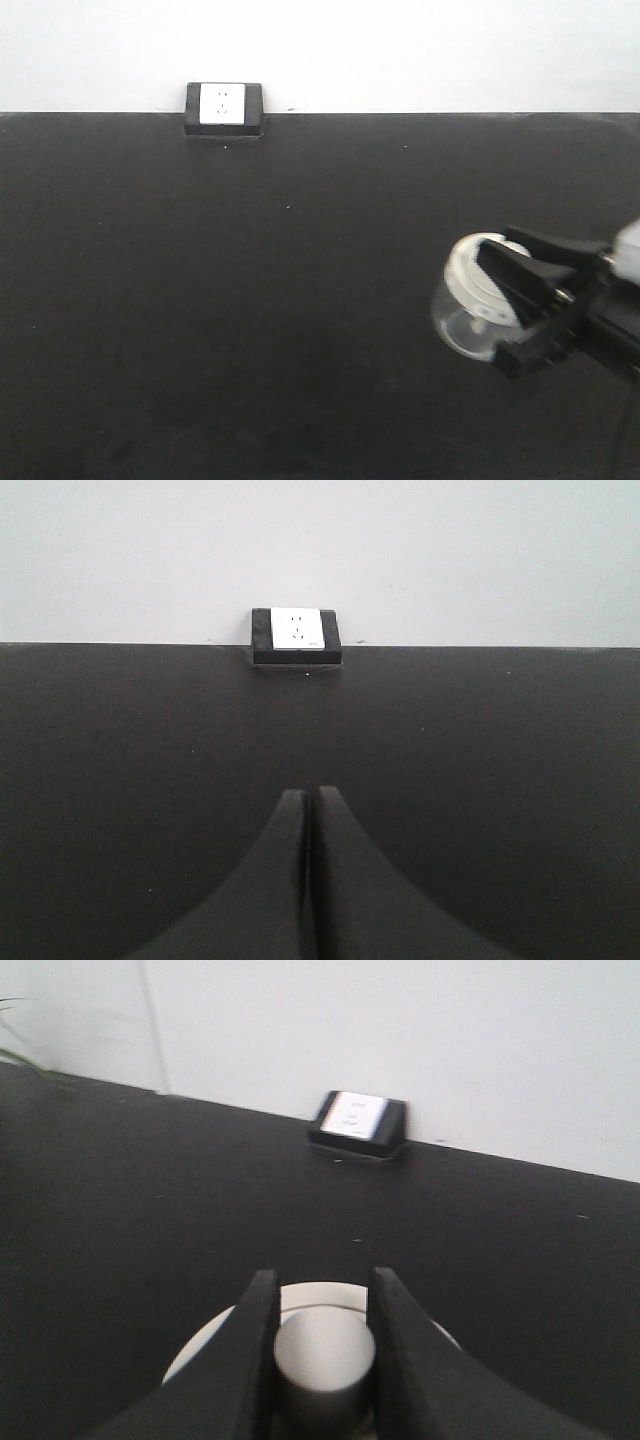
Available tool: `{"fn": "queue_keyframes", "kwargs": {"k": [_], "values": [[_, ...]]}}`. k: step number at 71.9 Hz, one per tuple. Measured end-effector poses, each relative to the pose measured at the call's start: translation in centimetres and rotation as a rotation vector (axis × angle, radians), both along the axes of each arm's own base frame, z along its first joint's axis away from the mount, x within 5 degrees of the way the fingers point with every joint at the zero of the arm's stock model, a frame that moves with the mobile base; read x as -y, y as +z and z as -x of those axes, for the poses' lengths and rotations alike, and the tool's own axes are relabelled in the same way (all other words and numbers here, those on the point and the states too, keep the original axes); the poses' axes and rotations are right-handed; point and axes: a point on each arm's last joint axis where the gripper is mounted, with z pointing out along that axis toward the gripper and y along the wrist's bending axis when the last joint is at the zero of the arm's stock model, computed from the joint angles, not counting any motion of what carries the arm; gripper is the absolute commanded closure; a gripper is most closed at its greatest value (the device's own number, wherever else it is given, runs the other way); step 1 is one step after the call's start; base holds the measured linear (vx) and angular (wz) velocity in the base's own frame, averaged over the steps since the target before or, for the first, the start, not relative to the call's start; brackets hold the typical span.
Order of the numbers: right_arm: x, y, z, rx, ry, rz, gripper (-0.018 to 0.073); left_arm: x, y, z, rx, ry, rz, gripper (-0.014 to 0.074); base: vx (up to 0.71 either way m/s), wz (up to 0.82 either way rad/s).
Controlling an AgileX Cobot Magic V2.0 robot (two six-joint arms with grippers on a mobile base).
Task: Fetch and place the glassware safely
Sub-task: 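Move the held glass jar inward over the counter with the right gripper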
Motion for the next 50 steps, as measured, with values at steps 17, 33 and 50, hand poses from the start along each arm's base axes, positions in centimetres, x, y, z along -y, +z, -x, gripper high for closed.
{"fn": "queue_keyframes", "kwargs": {"k": [17,33,50], "values": [[-2.7,-1.4,-5.5,-0.072,0.122,0.023,0.056,0.0,0.0,0.0,0.0,0.0,0.0,0.0603,0.0,0.0],[-4.9,-4.6,-10.1,-0.102,0.242,0.071,0.056,0.0,0.0,0.0,0.0,0.0,0.0,0.0603,0.0,0.0],[-6.6,-8.1,-12.2,-0.057,0.376,0.079,0.056,0.0,0.0,0.0,0.0,0.0,0.0,0.0603,0.0,0.0]]}}
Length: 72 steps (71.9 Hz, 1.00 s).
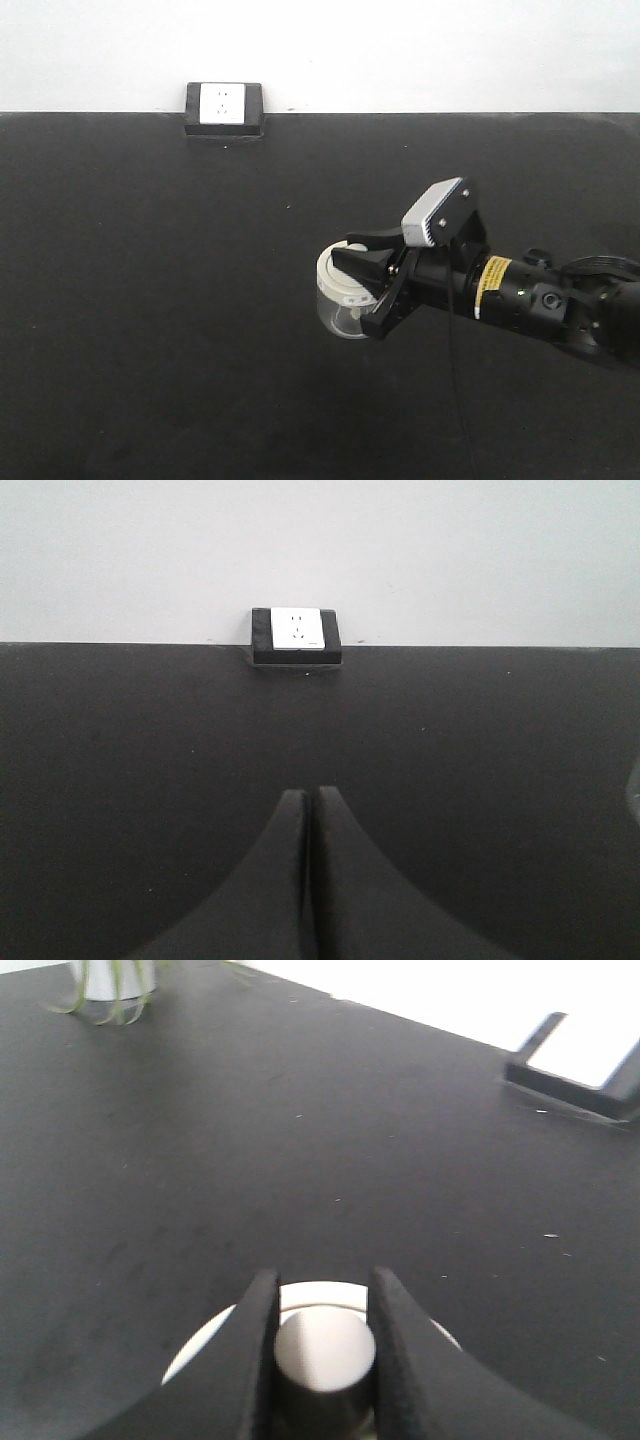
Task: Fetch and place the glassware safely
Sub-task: 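Move the held glass jar inward over the counter with the right gripper, then lower the jar onto the counter, open the right gripper and withdraw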
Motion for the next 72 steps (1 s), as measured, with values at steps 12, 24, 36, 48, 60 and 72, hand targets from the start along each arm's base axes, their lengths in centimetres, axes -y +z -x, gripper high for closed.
{"fn": "queue_keyframes", "kwargs": {"k": [12,24,36,48,60,72], "values": [[-0.3,-2.3,-0.9,-0.025,-0.005,-0.024,0.056,0.0,0.0,0.0,0.0,0.0,0.0,0.0603,0.0,0.0],[-0.4,-3.8,-1.4,-0.019,-0.011,-0.041,0.056,0.0,0.0,0.0,0.0,0.0,0.0,0.0603,0.0,0.0],[-0.7,-4.8,-1.7,0.041,0.019,-0.045,0.0559,0.0,0.0,0.0,0.0,0.0,0.0,0.0603,0.0,0.0],[-0.6,-5.7,-2.1,0.051,-0.006,-0.058,0.0553,0.0,0.0,0.0,0.0,0.0,0.0,0.0603,0.0,0.0],[-0.5,-7.0,-2.5,0.035,-0.045,-0.047,0.0549,0.0,0.0,0.0,0.0,0.0,0.0,0.0603,0.0,0.0],[-0.5,-8.0,-2.6,0.044,-0.041,-0.025,0.0542,0.0,0.0,0.0,0.0,0.0,0.0,0.0603,0.0,0.0]]}}
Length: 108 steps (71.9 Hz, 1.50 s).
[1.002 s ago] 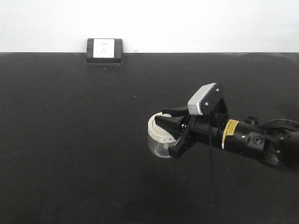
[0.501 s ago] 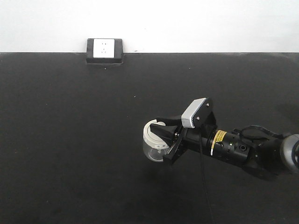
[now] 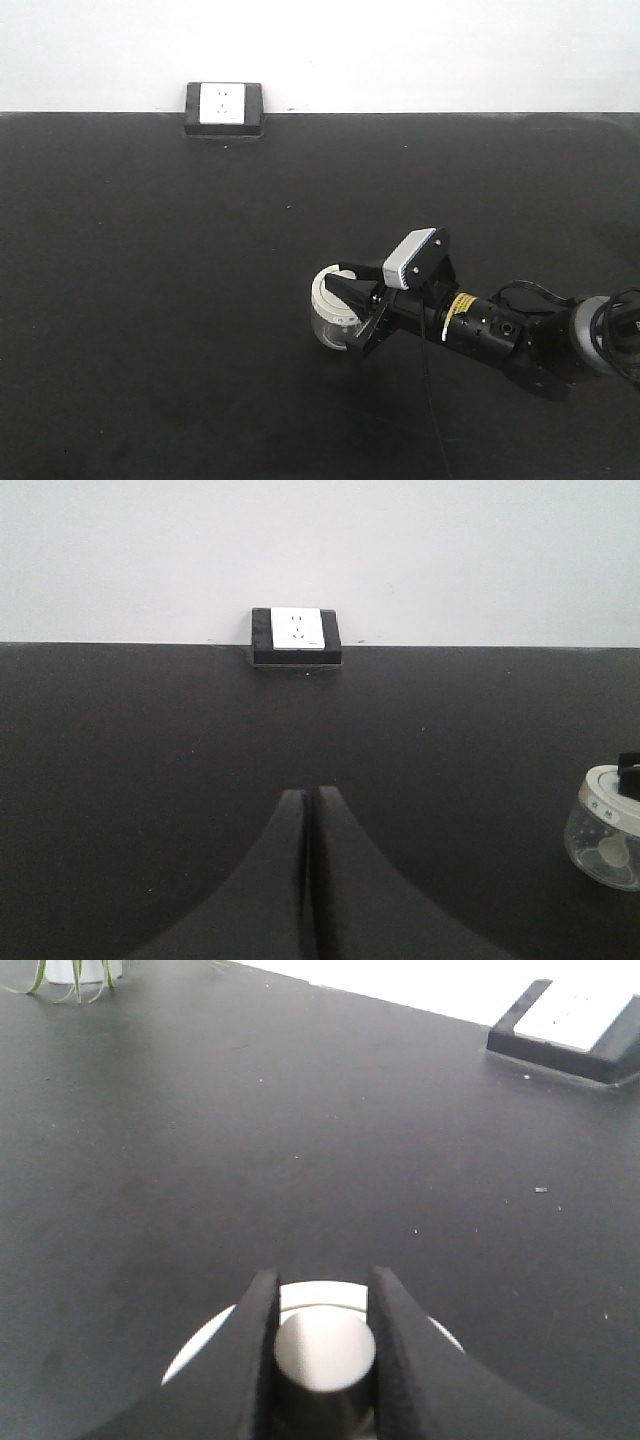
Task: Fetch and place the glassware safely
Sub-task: 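Lower the jar onto the counter, open the right gripper and withdraw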
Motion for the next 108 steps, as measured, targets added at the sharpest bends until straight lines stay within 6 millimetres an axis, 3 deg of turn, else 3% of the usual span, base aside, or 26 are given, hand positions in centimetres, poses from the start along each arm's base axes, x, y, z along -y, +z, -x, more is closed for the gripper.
{"fn": "queue_keyframes", "kwargs": {"k": [21,53,68,84,108], "values": [[0.0,-0.3,-0.2,0.007,-0.004,-0.018,0.0472,0.0,0.0,0.0,0.0,0.0,0.0,0.0603,0.0,0.0],[0.0,-0.3,-0.2,-0.016,-0.009,-0.037,0.014,0.0,0.0,0.0,0.0,0.0,0.0,0.0603,0.0,0.0],[0.0,0.1,-0.2,-0.047,-0.018,-0.072,0.0116,0.0,0.0,0.0,0.0,0.0,0.0,0.0603,0.0,0.0],[0.1,3.2,0.0,-0.01,-0.031,-0.096,0.0116,0.0,0.0,0.0,0.0,0.0,0.0,0.0603,0.0,0.0],[0.9,10.3,2.4,0.0,-0.038,-0.068,0.0128,0.0,0.0,0.0,0.0,0.0,0.0,0.0603,0.0,0.0]]}}
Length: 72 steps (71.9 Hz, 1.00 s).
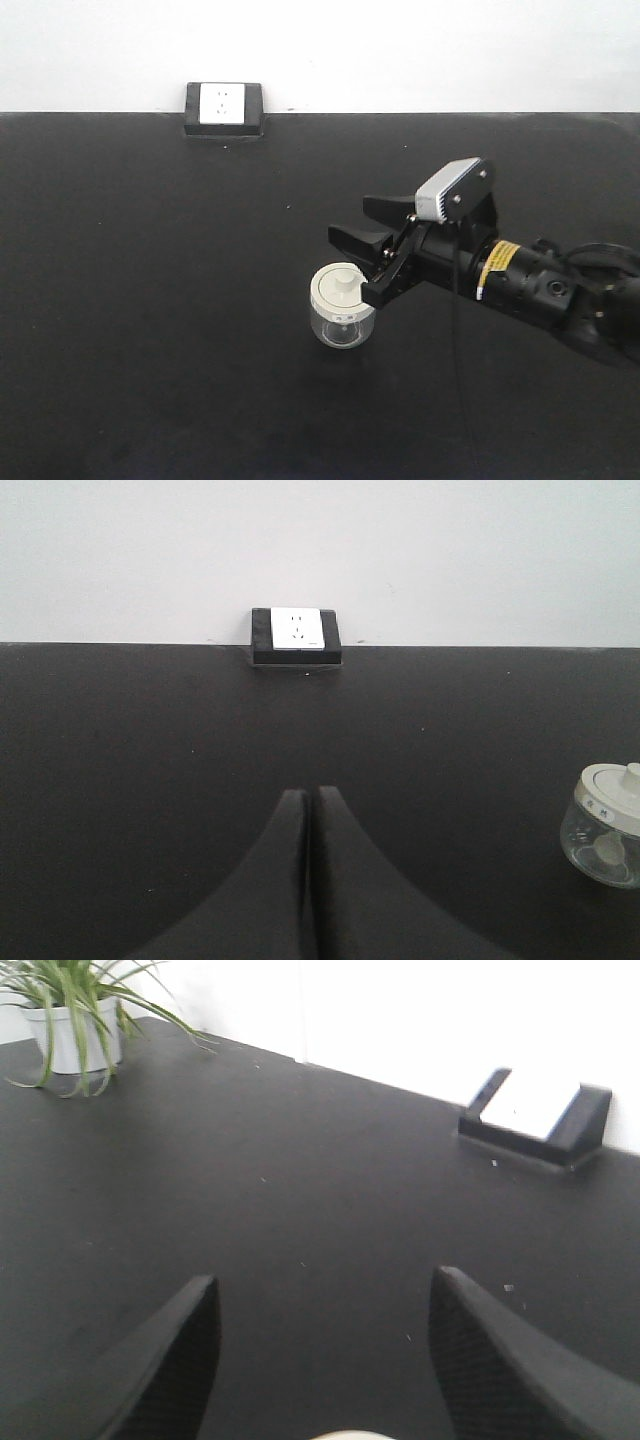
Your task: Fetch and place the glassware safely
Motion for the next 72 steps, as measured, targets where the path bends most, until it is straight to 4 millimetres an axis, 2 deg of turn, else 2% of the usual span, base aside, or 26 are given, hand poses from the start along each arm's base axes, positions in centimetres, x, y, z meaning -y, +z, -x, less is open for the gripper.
{"fn": "queue_keyframes", "kwargs": {"k": [17,30,43,51,60,72], "values": [[1.1,6.1,3.5,0.067,-0.008,-0.017,0.0207,0.0,0.0,0.0,0.0,0.0,0.0,0.0603,0.0,0.0],[3.9,10.0,6.6,0.097,-0.222,0.048,0.0238,0.0,0.0,0.0,0.0,0.0,0.0,0.0603,0.0,0.0],[7.9,12.6,9.9,0.082,-0.551,0.062,0.0238,0.0,0.0,0.0,0.0,0.0,0.0,0.0603,0.0,0.0],[9.7,13.8,12.0,0.094,-0.683,0.037,0.0238,0.0,0.0,0.0,0.0,0.0,0.0,0.0603,0.0,0.0],[11.2,14.9,14.5,0.103,-0.773,-0.021,0.0238,0.0,0.0,0.0,0.0,0.0,0.0,0.0603,0.0,0.0],[12.5,15.3,17.3,0.069,-0.824,-0.056,0.0238,0.0,0.0,0.0,0.0,0.0,0.0,0.0603,0.0,0.0]]}}
